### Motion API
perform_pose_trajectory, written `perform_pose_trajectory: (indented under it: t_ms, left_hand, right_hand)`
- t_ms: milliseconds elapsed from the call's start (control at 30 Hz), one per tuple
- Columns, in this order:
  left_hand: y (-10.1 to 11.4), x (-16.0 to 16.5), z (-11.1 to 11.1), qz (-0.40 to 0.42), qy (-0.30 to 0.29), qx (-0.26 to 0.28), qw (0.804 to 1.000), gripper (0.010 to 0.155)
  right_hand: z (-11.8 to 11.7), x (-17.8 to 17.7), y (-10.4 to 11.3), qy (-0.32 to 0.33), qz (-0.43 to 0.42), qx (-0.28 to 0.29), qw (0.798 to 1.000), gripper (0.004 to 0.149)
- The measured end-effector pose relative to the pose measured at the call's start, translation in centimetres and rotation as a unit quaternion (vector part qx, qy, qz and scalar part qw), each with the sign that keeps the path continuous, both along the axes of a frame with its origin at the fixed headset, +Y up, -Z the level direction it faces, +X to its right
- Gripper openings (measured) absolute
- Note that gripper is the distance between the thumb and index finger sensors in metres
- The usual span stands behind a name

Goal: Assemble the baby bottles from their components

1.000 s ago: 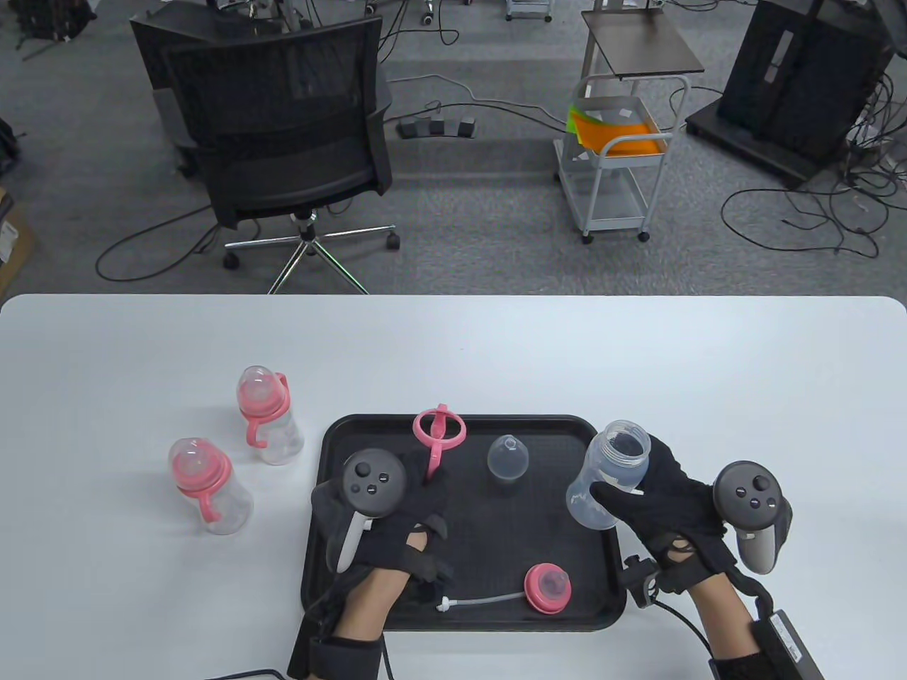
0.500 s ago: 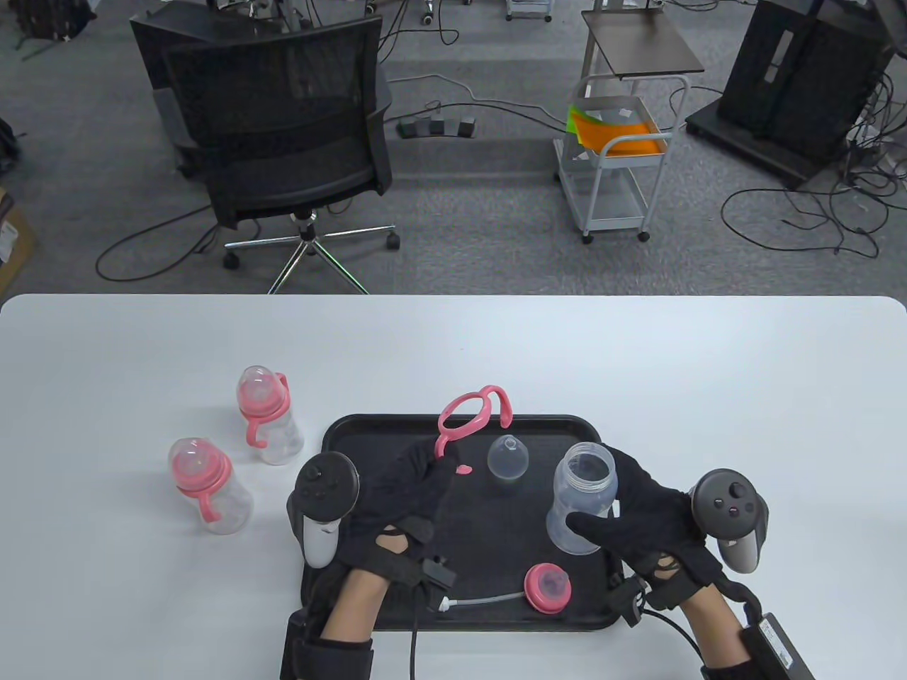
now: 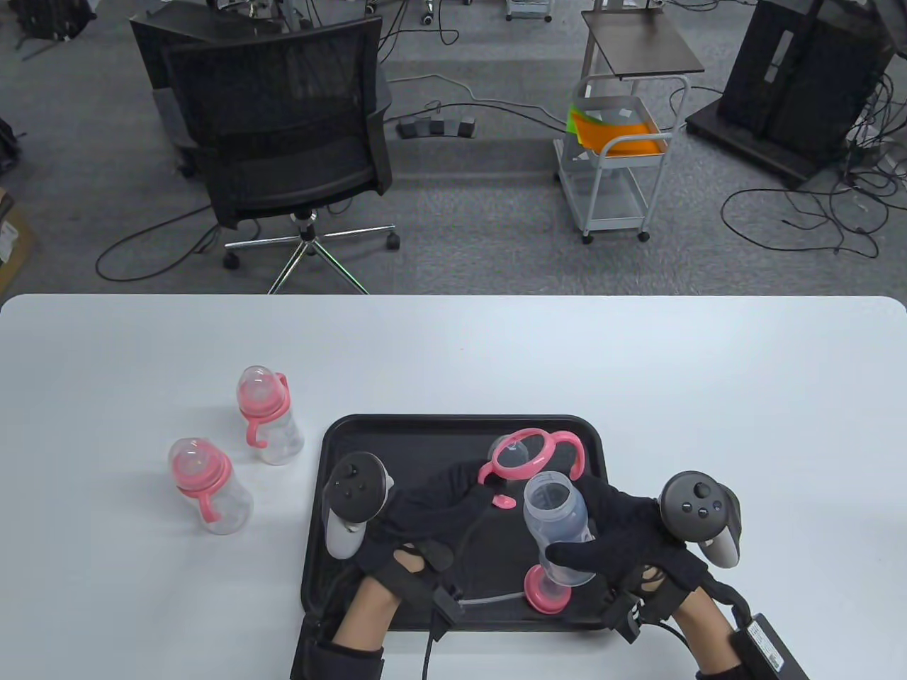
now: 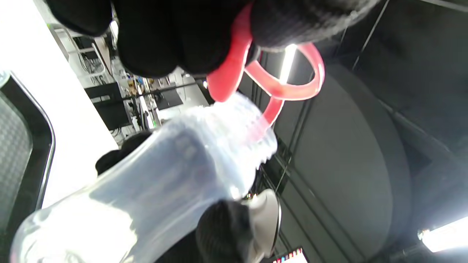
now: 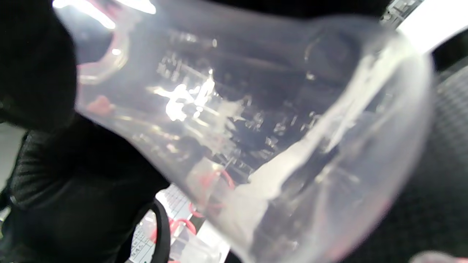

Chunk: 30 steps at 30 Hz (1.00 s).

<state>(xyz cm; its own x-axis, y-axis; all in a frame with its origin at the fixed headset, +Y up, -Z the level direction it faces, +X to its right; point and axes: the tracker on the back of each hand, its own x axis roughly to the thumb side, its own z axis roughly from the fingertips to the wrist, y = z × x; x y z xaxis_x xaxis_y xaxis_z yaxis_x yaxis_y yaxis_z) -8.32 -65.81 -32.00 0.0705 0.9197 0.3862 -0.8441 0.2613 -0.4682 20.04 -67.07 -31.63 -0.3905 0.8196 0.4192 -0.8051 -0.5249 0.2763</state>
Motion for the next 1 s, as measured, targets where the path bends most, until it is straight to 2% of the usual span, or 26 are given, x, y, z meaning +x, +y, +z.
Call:
perform_pose_trajectory:
  t_ms: [100, 300, 367, 467, 500, 733, 900, 1000]
  left_hand:
    - [0.1, 0.5, 0.2, -0.041, -0.005, 0.016, 0.999, 0.052]
    - [0.0, 0.6, 0.1, -0.047, -0.033, 0.011, 0.998, 0.052]
    - [0.0, 0.7, 0.2, -0.073, -0.04, 0.011, 0.996, 0.052]
    - [0.0, 1.1, 0.4, -0.116, -0.035, 0.021, 0.992, 0.053]
    - [0.1, 1.2, 0.4, -0.106, -0.033, 0.022, 0.994, 0.053]
    - [-0.2, 1.9, 0.7, -0.137, -0.057, 0.024, 0.989, 0.053]
    - [0.1, 2.1, 0.9, -0.165, -0.051, 0.039, 0.984, 0.053]
    - [-0.4, 2.0, 0.6, -0.167, -0.068, 0.024, 0.983, 0.053]
  right_hand:
    - [0.0, 0.0, 0.0, 0.009, -0.006, -0.002, 1.0, 0.099]
    - [-0.1, 0.0, 0.0, 0.021, -0.011, -0.007, 1.0, 0.099]
    - [0.0, -0.2, 0.0, 0.024, -0.009, -0.006, 1.0, 0.099]
    - [0.0, -0.2, 0.0, 0.029, -0.016, -0.01, 0.999, 0.099]
    - [0.0, -0.2, 0.0, 0.032, -0.016, -0.008, 0.999, 0.099]
    - [-0.4, 0.3, -0.2, 0.067, -0.089, -0.041, 0.993, 0.099]
    - [-0.6, 0.4, -0.7, 0.081, -0.117, -0.069, 0.987, 0.098]
    - [-0.6, 0.4, -0.7, 0.095, -0.119, -0.075, 0.986, 0.108]
